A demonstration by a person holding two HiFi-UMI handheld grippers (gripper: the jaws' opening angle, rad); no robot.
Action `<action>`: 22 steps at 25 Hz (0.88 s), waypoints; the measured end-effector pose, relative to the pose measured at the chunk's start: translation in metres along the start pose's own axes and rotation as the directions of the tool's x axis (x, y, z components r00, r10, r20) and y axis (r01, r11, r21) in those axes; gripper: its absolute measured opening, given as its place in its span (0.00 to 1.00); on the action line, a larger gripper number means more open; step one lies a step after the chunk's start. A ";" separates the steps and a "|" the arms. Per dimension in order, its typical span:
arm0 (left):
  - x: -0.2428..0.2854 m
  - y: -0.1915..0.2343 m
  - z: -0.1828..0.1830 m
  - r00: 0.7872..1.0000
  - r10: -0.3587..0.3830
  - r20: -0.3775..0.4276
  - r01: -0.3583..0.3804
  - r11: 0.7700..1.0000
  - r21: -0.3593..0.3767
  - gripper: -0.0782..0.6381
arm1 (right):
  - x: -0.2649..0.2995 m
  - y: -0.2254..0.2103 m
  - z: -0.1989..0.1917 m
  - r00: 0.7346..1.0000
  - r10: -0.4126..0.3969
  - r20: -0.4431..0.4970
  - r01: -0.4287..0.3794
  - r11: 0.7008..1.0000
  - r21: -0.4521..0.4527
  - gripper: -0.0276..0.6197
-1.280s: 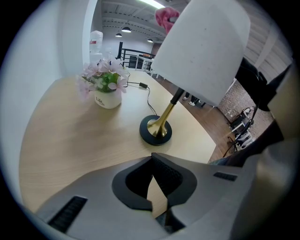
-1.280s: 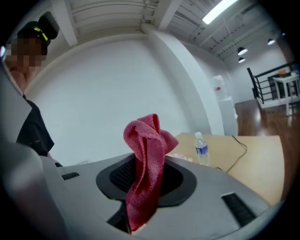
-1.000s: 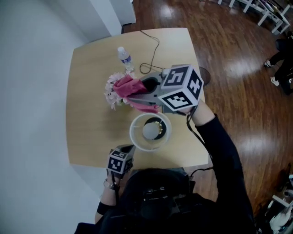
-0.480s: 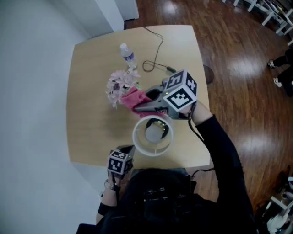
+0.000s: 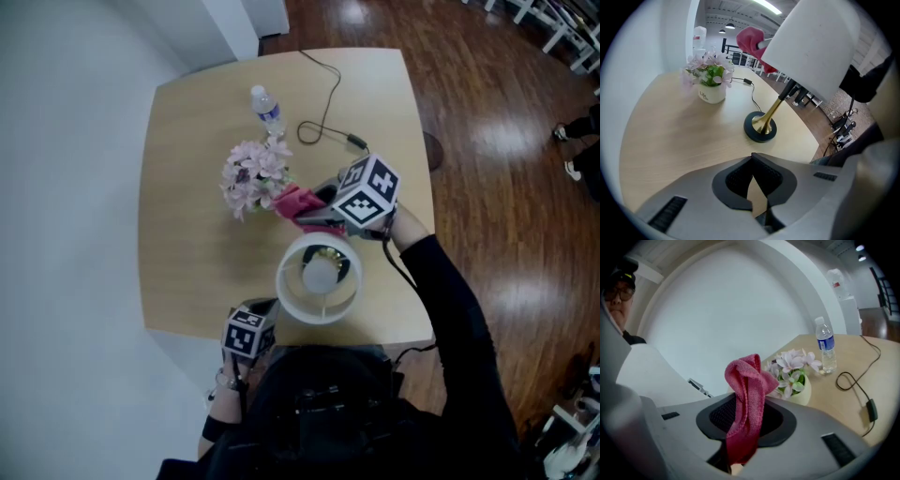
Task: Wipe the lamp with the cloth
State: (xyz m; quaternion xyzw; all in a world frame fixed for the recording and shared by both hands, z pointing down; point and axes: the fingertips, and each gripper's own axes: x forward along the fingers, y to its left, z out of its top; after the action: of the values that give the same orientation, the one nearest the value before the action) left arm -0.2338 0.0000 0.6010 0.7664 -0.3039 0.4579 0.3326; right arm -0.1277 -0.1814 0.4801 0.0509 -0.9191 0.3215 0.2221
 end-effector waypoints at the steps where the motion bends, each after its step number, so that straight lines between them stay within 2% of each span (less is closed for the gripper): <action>1: 0.000 0.000 -0.001 1.000 0.001 -0.003 -0.001 1.000 0.000 0.11 | 0.002 -0.006 -0.004 1.000 -0.018 -0.020 0.018 1.000 -0.006 0.23; 3: -0.001 0.000 -0.002 1.000 0.002 -0.005 -0.002 1.000 -0.003 0.11 | 0.001 -0.010 -0.002 0.999 -0.029 -0.023 0.028 1.000 -0.012 0.23; 6: -0.003 -0.001 -0.003 1.000 0.006 -0.003 -0.006 1.000 -0.004 0.11 | -0.012 0.004 0.028 1.000 -0.009 0.030 0.011 0.999 -0.049 0.22; 9: -0.003 -0.001 -0.003 1.000 0.005 0.004 -0.005 1.000 -0.009 0.11 | -0.024 0.041 0.073 0.995 0.069 0.073 -0.059 0.989 -0.133 0.22; 12: -0.002 -0.003 0.000 1.000 0.001 0.012 -0.001 1.000 -0.007 0.11 | -0.027 0.091 0.111 0.981 0.185 0.059 -0.167 0.957 -0.238 0.22; 14: -0.002 -0.003 0.002 1.000 0.002 0.017 -0.002 1.000 -0.003 0.11 | -0.026 0.118 0.125 0.960 0.279 0.036 -0.258 0.925 -0.278 0.23; 17: -0.004 -0.003 0.002 1.000 0.004 0.020 -0.004 1.000 -0.003 0.11 | -0.020 0.138 0.126 0.917 0.399 -0.013 -0.387 0.878 -0.281 0.23; 22: -0.008 0.004 -0.005 1.000 0.024 0.014 -0.023 0.999 -0.025 0.11 | 0.000 0.142 0.086 0.860 0.485 -0.156 -0.509 0.831 -0.222 0.23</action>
State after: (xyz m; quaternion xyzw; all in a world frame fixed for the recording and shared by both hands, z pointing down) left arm -0.2423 0.0032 0.5964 0.7618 -0.3208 0.4526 0.3345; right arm -0.1937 -0.1223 0.3391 -0.2341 -0.9228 0.2489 0.1781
